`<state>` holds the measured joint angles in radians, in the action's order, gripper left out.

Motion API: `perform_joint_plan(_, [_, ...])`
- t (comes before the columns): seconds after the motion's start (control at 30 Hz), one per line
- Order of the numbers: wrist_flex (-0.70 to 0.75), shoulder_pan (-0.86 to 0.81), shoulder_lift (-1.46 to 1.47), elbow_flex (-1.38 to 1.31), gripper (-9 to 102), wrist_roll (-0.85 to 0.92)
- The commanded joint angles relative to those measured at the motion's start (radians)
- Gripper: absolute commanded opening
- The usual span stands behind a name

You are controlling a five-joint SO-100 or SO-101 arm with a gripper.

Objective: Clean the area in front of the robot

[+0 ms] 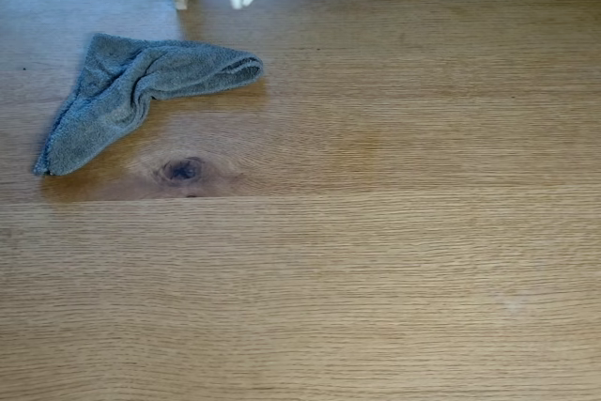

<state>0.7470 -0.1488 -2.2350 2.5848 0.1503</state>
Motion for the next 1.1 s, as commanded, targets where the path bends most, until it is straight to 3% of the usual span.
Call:
perform_joint_plan(0.0, [-0.017,0.058,-0.130,0.026,0,-0.075])
perform_joint_plan(0.2, [0.051,0.069,-0.265,0.109,0,-0.267])
perform_joint_plan(0.4, [0.172,0.100,-0.500,0.249,0,-0.334])
perform_joint_plan(0.73, [0.410,0.069,-1.058,0.669,0,-0.287])
perform_joint_plan(0.9, [0.515,0.064,-1.071,0.785,0,-0.299])
perform_joint_plan(1.07, [0.514,0.083,-1.071,0.778,0,-0.302])
